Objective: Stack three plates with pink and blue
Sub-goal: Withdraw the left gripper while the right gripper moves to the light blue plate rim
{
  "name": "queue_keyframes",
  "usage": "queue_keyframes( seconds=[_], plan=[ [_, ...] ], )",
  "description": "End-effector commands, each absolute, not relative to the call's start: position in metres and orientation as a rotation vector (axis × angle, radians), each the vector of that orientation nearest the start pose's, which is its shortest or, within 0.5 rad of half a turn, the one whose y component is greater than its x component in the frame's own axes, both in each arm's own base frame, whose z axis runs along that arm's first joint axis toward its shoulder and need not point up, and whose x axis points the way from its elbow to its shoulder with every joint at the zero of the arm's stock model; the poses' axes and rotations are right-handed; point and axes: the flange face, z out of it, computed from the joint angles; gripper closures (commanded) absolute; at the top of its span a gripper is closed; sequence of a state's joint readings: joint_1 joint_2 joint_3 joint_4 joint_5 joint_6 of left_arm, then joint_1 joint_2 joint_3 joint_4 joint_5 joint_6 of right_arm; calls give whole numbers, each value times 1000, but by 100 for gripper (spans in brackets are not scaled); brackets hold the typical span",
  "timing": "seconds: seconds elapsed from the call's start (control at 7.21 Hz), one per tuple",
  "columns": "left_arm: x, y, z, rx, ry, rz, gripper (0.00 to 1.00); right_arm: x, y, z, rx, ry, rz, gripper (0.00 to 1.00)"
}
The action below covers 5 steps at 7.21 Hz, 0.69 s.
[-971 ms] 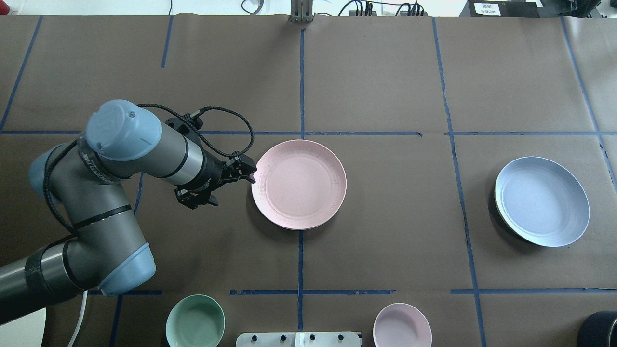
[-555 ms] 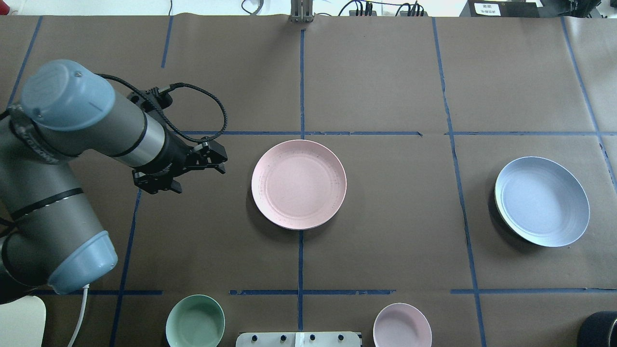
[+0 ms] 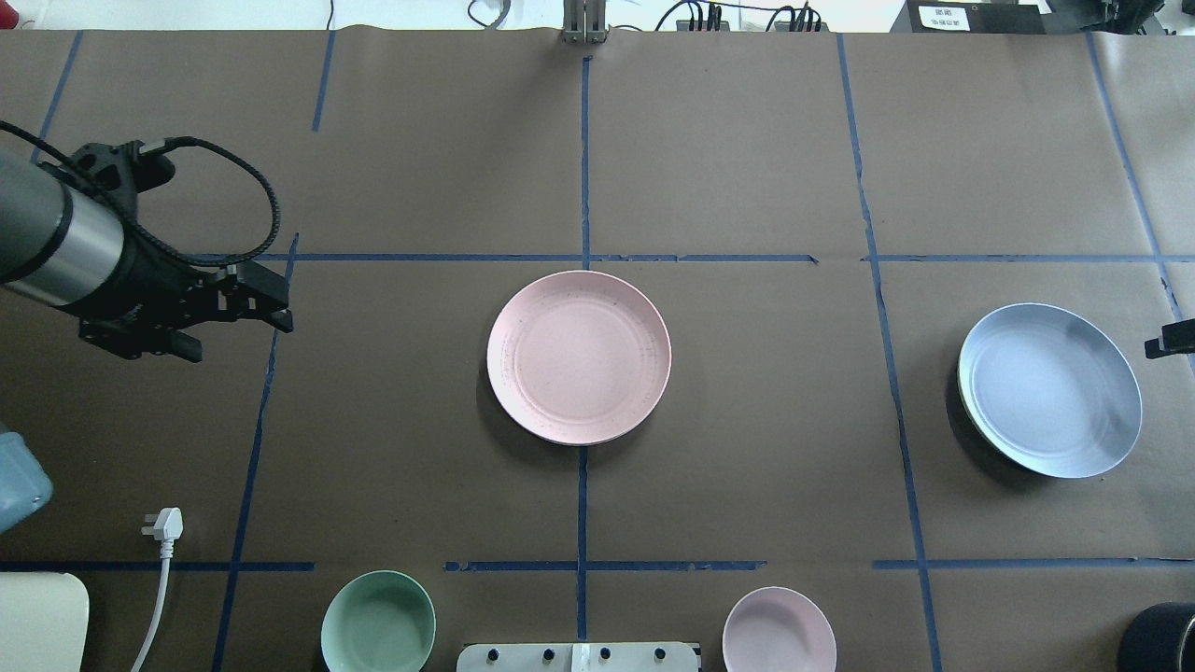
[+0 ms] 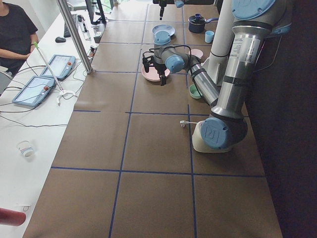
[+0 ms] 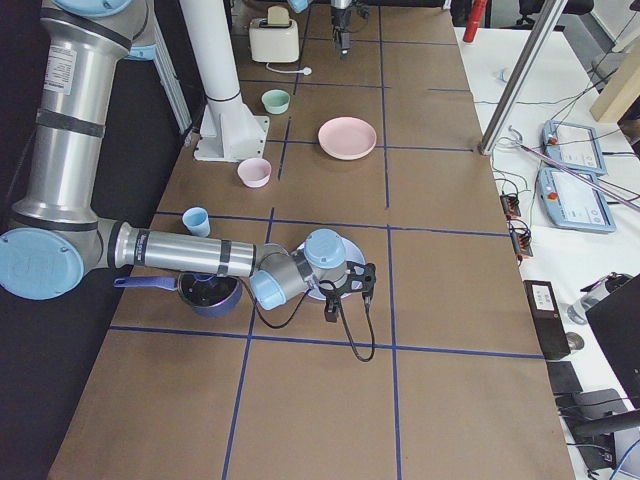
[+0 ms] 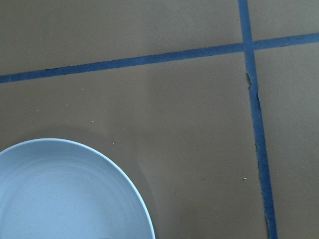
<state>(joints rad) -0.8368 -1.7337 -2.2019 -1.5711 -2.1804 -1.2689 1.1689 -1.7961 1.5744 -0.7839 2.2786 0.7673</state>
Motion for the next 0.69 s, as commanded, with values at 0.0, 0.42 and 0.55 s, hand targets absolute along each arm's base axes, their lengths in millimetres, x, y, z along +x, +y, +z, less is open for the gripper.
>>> queue_keyframes(
  seconds=[0.0,0.42,0.55],
  plan=[
    [231,-398,312,-43,928,-217,0,-123,-401,678,59,-870,106,0],
    [223,-394,317,-43,922,-222,0,-141,-399,679,29,-865,108,30],
    [222,-393,319,-44,920,-225,0,-145,-397,680,24,-861,98,54]
  ],
)
